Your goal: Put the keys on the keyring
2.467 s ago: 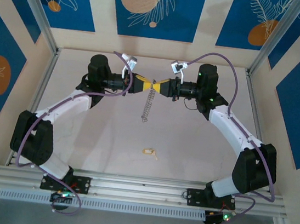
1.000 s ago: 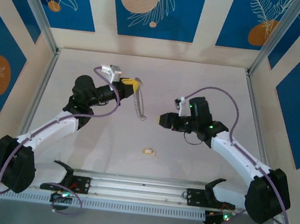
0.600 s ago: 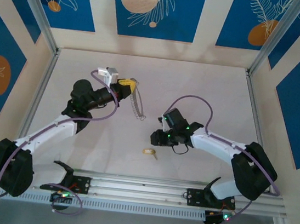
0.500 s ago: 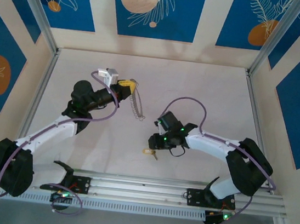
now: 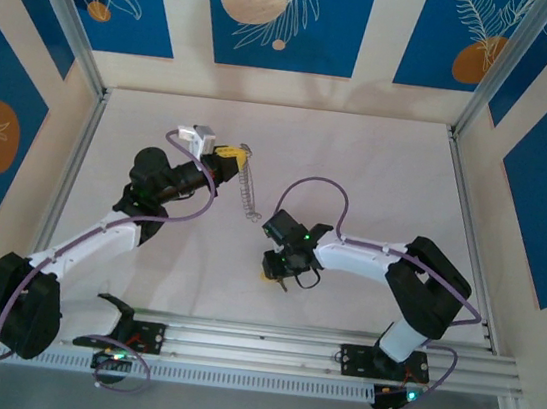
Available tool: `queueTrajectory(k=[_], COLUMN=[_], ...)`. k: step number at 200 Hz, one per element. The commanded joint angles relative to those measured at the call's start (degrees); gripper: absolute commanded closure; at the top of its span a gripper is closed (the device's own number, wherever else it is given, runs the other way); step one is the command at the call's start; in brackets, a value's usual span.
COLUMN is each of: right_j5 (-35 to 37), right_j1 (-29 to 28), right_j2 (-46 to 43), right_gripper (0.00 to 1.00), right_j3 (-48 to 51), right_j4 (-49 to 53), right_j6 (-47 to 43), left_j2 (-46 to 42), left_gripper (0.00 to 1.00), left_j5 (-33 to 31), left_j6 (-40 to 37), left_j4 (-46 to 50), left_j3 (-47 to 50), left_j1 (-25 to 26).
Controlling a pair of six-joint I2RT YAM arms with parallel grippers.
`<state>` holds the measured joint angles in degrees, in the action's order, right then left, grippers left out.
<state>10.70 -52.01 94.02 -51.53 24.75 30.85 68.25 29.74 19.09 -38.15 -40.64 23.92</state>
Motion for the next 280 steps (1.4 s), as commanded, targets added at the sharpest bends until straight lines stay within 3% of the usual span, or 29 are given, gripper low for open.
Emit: queueTrajectory(k=[1, 225, 280], right_j5=[1.91, 0.2, 0.06], right_j1=[-0.37, -0.64, -0.23], right_j2=[0.7, -2.03, -2.08], right_gripper=[0.73, 0.71, 0.8], right_j3=[-1.14, 2.62, 2.6], right_j4=[2.45, 0.56, 0.08], right_j6=[-0.71, -0.88, -0.88], left_j2=[-0.27, -0.05, -0.22], left_gripper=[1.0, 1.0, 1.0], left_j5=[0.32, 1.14, 1.33], left_j6=[0.15, 1.47, 1.74], left_j4=[-3.68, -2.94, -2.89], left_j3=[-1.5, -2.25, -2.16], left_j1=[0.42, 0.42, 0.43])
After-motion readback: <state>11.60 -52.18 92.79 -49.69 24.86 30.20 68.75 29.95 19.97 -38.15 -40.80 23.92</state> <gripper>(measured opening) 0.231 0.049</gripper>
